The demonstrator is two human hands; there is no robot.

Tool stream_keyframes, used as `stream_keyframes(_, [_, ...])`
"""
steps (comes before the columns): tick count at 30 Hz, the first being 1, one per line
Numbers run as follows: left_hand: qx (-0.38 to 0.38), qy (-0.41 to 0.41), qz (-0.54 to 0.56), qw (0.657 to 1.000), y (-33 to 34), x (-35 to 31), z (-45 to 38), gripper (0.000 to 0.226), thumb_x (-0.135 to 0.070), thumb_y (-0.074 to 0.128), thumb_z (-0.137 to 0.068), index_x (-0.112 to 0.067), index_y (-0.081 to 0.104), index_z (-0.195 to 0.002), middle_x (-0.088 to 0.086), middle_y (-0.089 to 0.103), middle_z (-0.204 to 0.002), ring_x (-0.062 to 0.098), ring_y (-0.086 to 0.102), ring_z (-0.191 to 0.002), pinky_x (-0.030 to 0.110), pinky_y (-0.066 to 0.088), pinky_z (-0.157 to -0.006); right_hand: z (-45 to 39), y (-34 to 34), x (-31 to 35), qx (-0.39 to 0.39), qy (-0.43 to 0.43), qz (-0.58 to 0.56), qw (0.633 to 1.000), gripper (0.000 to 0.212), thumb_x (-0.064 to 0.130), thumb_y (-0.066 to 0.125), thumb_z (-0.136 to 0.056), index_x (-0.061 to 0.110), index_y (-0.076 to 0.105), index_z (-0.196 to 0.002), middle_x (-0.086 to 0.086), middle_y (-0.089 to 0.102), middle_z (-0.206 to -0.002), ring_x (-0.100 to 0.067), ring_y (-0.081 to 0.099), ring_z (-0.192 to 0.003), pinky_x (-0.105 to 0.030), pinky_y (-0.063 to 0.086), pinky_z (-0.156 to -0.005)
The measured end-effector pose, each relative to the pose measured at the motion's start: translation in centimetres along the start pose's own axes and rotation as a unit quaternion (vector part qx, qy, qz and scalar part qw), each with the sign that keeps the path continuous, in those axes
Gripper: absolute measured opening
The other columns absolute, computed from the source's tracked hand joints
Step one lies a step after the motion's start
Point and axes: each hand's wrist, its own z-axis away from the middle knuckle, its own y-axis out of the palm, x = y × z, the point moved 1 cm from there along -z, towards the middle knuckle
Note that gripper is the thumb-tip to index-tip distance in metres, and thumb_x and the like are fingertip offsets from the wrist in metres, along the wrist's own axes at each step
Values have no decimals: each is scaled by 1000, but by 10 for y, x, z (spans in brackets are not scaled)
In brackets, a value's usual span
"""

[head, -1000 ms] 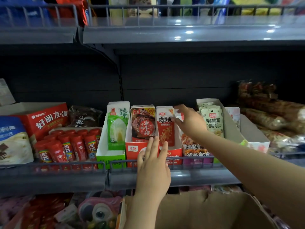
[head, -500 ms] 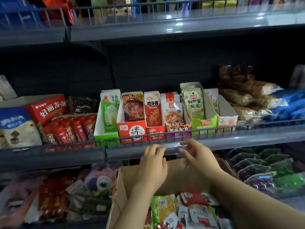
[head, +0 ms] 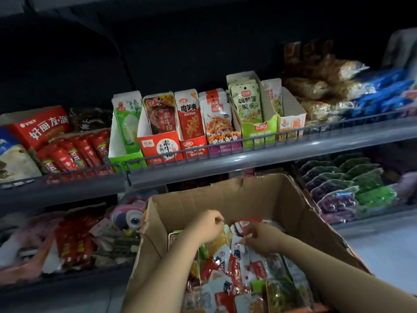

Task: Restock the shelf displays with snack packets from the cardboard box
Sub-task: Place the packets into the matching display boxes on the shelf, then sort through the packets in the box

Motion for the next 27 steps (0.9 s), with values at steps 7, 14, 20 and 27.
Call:
stream_keyframes(7, [97,-79,-6,992,22,21,-16,26,-25,54,-94,-19,64,-117,2,64,-118,18,62,-101,30,49,-88,-13,16,-8,55,-6,3,998,38,40,56,-92,23,57,-125,-2,52,-134,-18,52,-117,-26,42,-95])
stream_keyframes(14, [149,-126,-12,981,40,33,-27,30,-13,57,-93,-17,62,-122,4,58,-130,21,56,-115,25,44,-92,-19,22,-4,93,-18,9,995,38,35,56,-92,26,56,-129,-3,48,-141,-19,47,-125,-26,37,-101])
stream_keyframes(20, [121,-148,3,982,54,37,-35,29,-14,59,-91,-15,64,-120,2,58,-130,19,55,-116,22,41,-88,-26,23,-4,100,-4,3,995,37,36,58,-91,28,58,-127,-3,48,-140,-20,48,-124,-29,39,-103])
stream_keyframes(27, [94,-200,5,975,65,34,-33,27,-21,62,-87,-7,70,-108,8,67,-113,22,63,-105,28,50,-85,-22,18,1,90,-11,-17,996,34,32,55,-93,23,59,-126,-1,51,-139,-17,49,-123,-26,38,-102])
